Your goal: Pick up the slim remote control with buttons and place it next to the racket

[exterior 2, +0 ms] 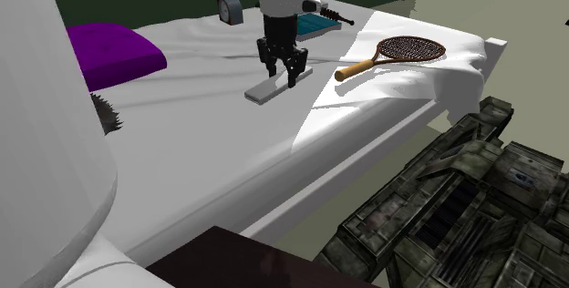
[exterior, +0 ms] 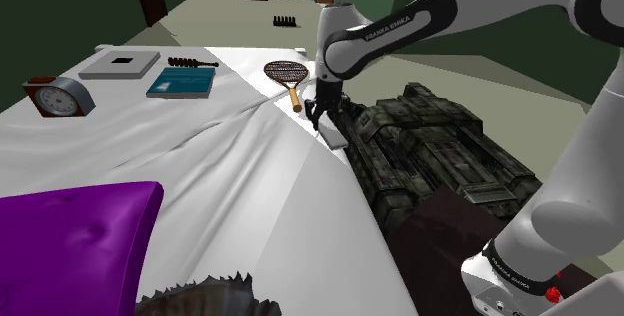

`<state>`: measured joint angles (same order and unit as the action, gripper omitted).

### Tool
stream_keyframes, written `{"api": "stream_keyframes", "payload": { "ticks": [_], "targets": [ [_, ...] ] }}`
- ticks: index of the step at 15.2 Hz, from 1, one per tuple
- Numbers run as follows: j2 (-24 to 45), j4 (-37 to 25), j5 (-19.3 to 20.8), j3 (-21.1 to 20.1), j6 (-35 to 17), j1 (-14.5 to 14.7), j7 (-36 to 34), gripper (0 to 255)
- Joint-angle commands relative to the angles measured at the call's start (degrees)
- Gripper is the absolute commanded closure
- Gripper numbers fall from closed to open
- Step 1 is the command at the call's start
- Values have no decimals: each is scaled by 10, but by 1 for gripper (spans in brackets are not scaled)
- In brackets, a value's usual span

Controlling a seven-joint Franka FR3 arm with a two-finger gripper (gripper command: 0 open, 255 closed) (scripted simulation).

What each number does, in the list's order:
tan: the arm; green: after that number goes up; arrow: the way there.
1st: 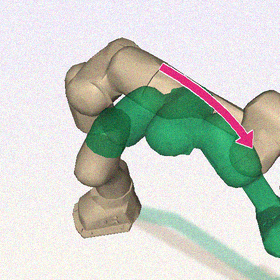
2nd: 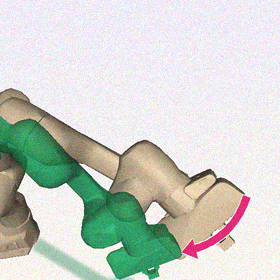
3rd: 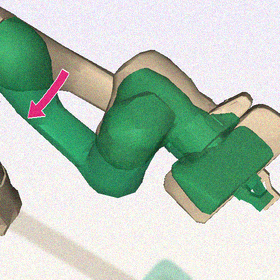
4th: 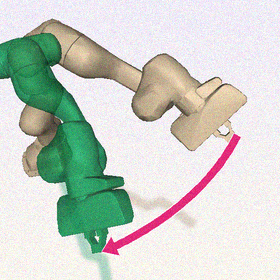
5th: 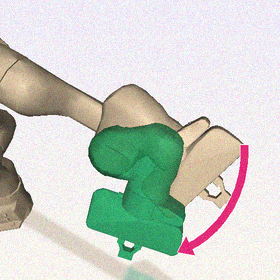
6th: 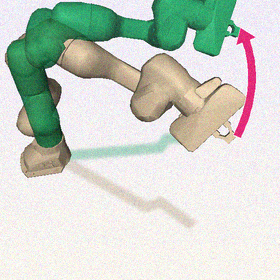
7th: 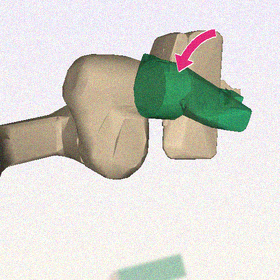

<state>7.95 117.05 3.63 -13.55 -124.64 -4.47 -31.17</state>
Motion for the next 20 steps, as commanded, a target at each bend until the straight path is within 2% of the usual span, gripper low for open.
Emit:
{"api": "stream_keyframes", "payload": {
  "ticks": [1, 7, 12, 16, 20],
  "targets": [
    [25, -36, 5, 11, 10, -12, 23, 255],
    [103, -146, 13, 36, 42, -43, 79, 255],
    [181, -265, 17, 52, 82, -65, 122, 255],
    [256, -385, 19, 62, 126, -81, 155, 255],
    [353, -548, 21, 71, 190, -93, 187, 255]
  ]
}}
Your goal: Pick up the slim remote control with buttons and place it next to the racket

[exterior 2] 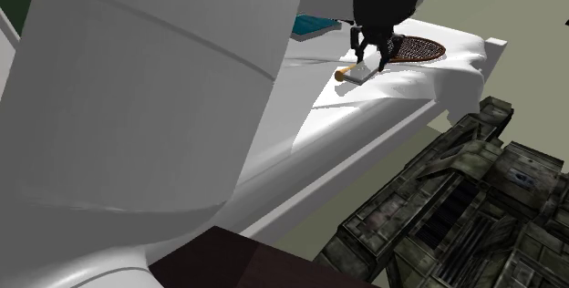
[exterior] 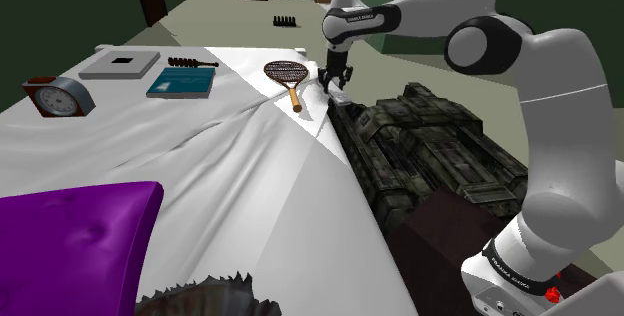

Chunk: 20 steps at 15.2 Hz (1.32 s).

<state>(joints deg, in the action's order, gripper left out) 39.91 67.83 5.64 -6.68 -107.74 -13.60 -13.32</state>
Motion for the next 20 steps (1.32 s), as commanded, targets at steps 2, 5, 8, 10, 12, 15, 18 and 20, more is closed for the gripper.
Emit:
{"api": "stream_keyframes", "payload": {
  "ticks": [2, 5, 8, 10, 12, 15, 18, 20],
  "targets": [
    [36, -44, 1, 3, 8, -2, 8, 255],
    [40, -28, 2, 3, -12, -3, 7, 255],
    [46, -15, 3, 4, -31, -3, 6, 255],
    [51, -8, 4, 4, -44, -3, 5, 255],
    [56, -1, 4, 4, -55, -3, 4, 255],
    [65, 8, 5, 5, -73, -3, 3, 255],
    [74, 14, 6, 6, -89, -3, 2, 255],
    [81, 18, 7, 6, -99, -3, 2, 255]
  ]
}}
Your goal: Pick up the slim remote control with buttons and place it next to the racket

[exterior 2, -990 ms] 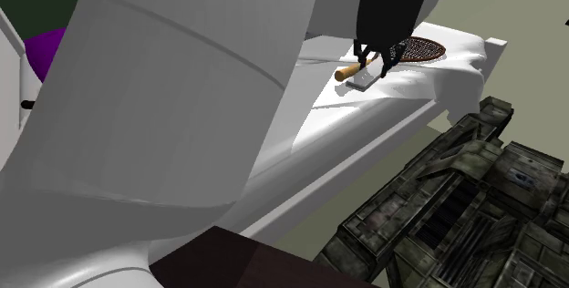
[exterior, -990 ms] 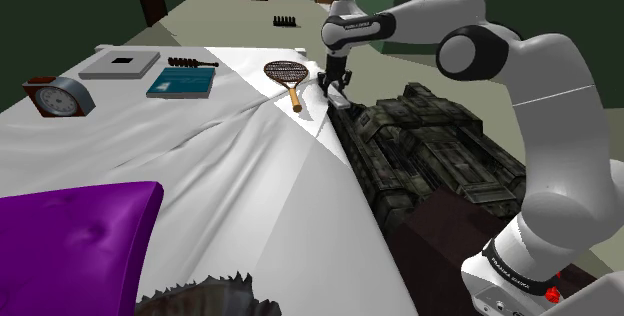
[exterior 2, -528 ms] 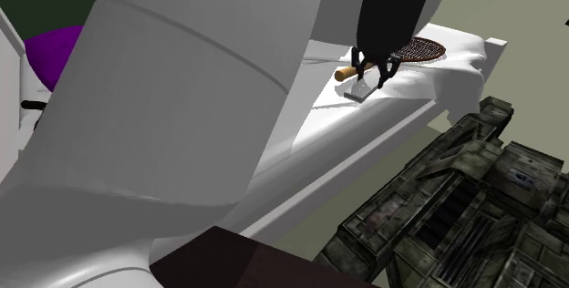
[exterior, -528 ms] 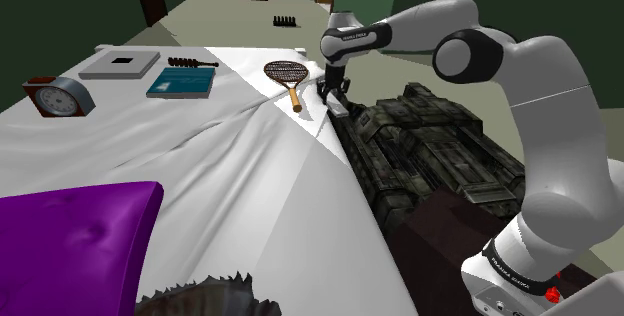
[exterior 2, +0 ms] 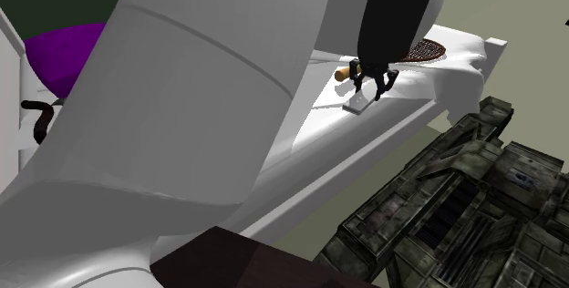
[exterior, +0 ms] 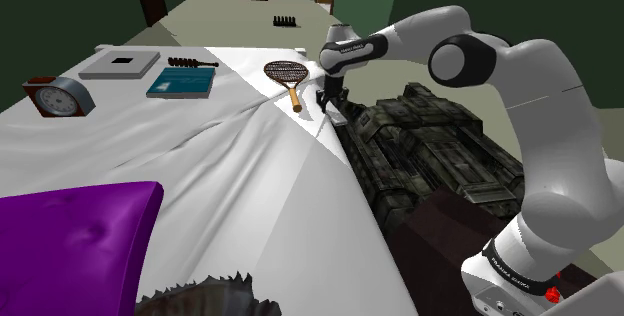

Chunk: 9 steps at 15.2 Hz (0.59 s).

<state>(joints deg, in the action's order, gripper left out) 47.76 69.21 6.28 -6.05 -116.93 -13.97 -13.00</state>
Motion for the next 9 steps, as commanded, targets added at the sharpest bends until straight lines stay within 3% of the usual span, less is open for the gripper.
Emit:
{"api": "stream_keyframes", "payload": {
  "ticks": [1, 7, 8, 9],
  "targets": [
    [3, 4, 0, 0, -7, 1, -1, 255],
    [3, 4, 0, 0, -7, 1, -1, 255],
    [3, 4, 0, 0, -7, 1, -1, 0],
    [3, 4, 0, 0, -7, 1, -1, 0]
  ]
}}
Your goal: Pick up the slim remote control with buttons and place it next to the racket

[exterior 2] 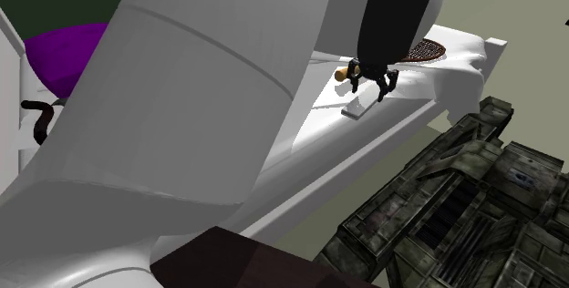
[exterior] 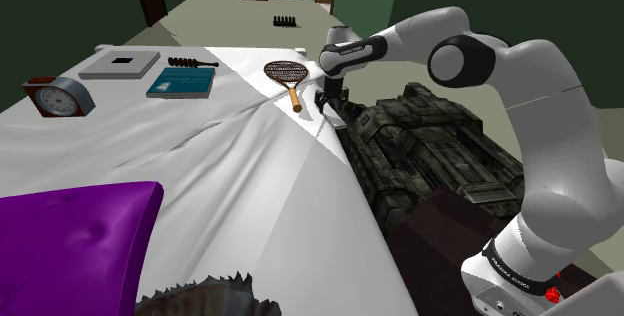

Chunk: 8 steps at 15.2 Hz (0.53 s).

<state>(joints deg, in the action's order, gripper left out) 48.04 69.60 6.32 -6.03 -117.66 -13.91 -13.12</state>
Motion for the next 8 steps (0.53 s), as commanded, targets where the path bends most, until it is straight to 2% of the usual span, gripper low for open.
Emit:
{"api": "stream_keyframes", "payload": {
  "ticks": [1, 4, 8],
  "targets": [
    [0, 0, 0, 0, 0, 0, 0, 0],
    [0, 0, 0, 0, 0, 0, 0, 0],
    [-30, -23, -3, -2, 52, 0, 2, 0]
  ]
}}
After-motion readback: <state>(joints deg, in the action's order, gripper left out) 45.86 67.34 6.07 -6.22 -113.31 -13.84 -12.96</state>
